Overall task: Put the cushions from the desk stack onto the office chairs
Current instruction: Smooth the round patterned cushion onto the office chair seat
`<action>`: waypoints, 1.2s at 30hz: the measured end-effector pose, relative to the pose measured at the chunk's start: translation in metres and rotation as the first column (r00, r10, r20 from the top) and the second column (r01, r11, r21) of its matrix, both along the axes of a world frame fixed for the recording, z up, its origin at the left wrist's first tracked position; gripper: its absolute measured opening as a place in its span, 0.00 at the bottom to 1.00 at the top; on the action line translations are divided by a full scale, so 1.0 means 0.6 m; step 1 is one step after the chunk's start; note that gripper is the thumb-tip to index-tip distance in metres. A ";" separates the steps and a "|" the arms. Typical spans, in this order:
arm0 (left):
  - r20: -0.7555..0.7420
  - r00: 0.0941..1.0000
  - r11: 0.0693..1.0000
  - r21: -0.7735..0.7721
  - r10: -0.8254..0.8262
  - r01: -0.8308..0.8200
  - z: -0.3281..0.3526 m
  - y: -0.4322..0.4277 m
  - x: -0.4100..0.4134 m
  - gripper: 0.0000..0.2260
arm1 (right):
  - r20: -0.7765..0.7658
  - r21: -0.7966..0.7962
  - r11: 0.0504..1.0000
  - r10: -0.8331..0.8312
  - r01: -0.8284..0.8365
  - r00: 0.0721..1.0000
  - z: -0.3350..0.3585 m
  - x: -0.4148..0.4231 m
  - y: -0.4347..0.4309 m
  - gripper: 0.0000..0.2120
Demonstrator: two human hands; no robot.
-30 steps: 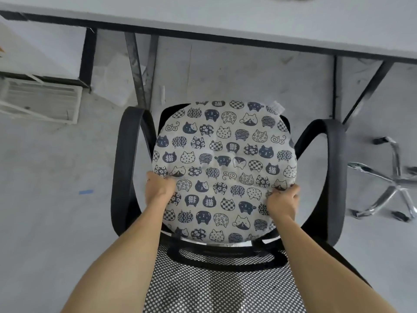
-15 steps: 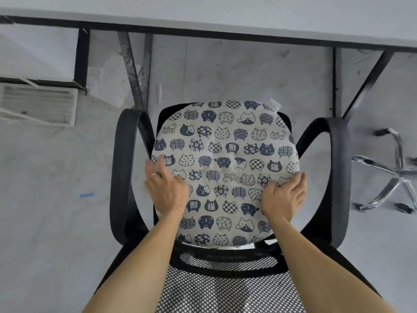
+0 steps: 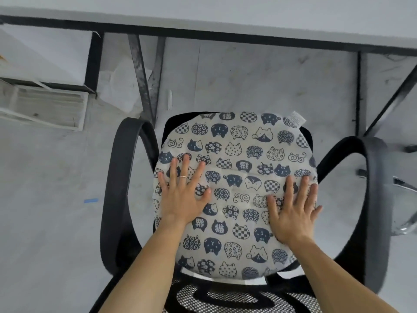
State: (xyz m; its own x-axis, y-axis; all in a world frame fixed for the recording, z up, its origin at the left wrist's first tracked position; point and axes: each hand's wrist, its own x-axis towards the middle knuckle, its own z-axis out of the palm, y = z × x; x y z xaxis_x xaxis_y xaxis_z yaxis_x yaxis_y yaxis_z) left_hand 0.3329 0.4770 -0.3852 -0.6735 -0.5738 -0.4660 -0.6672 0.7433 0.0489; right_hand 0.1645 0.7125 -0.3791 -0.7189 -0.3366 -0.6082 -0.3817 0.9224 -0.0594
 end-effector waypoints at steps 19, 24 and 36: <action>-0.154 0.965 0.968 0.098 -0.213 0.230 0.145 -0.101 -0.234 0.29 | -0.003 -0.225 0.957 0.185 -0.181 0.983 0.137 -0.174 -0.260 0.28; -0.109 0.969 0.970 0.079 -0.222 0.231 0.021 -0.120 -0.197 0.31 | -0.083 -0.107 0.954 0.271 -0.279 0.959 0.021 -0.164 -0.199 0.35; -0.039 0.997 0.996 0.052 -0.072 0.074 0.038 -0.067 -0.176 0.32 | -0.066 -0.047 0.986 0.156 -0.160 0.986 0.052 -0.088 -0.177 0.43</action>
